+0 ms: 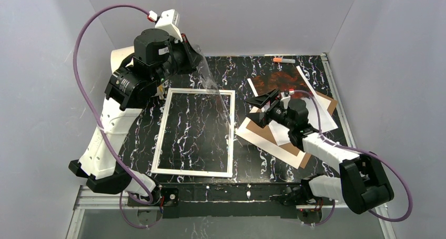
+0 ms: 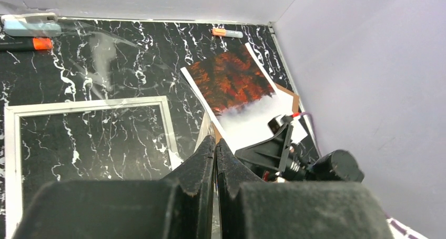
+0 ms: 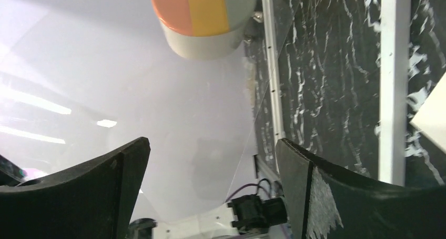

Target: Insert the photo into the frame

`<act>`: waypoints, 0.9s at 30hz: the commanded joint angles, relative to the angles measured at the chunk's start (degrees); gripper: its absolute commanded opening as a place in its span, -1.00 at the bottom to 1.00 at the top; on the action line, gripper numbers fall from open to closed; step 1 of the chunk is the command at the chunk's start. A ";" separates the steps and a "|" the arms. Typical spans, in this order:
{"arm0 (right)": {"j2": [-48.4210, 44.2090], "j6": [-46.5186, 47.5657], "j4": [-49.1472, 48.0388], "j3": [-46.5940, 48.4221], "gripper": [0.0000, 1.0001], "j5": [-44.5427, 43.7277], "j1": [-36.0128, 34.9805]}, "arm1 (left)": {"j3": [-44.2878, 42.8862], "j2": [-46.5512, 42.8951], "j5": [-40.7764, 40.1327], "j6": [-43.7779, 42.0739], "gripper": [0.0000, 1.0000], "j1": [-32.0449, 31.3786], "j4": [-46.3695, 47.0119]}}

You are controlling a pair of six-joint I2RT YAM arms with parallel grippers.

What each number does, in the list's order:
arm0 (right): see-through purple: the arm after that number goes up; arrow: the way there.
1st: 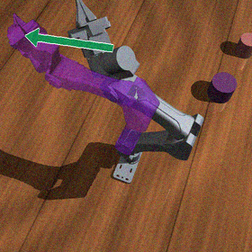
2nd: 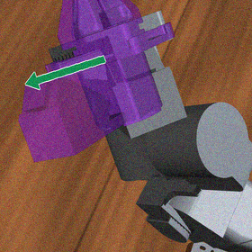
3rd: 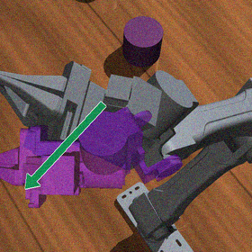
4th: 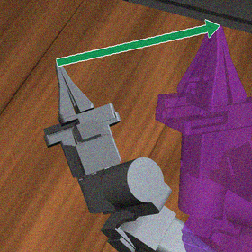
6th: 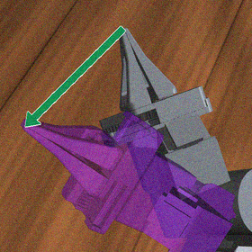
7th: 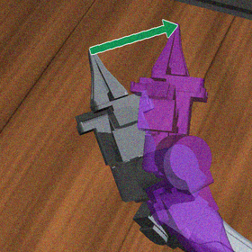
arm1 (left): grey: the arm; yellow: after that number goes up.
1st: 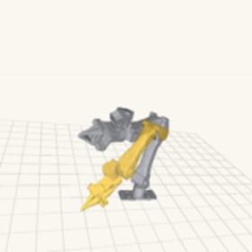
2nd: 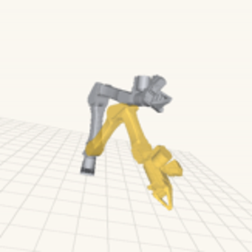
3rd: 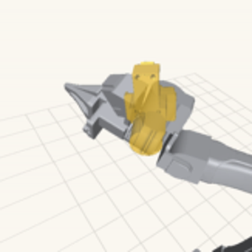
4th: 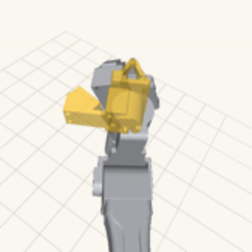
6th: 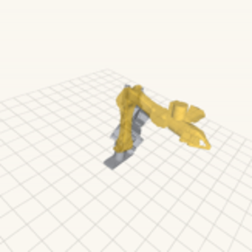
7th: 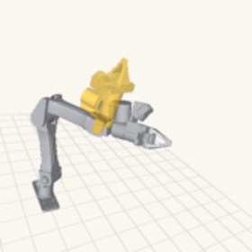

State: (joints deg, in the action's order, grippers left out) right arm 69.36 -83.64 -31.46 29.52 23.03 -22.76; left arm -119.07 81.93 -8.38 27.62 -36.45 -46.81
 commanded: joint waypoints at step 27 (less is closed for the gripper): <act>-2.24 -37.23 -11.90 -3.54 0.97 -9.10 -13.57 | 1.55 -6.81 -3.02 11.08 -1.00 0.15 13.84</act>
State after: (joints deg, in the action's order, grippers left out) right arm 65.80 -115.48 -34.28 24.95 15.49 -35.29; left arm -118.67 76.95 -11.51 37.71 -36.45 -37.82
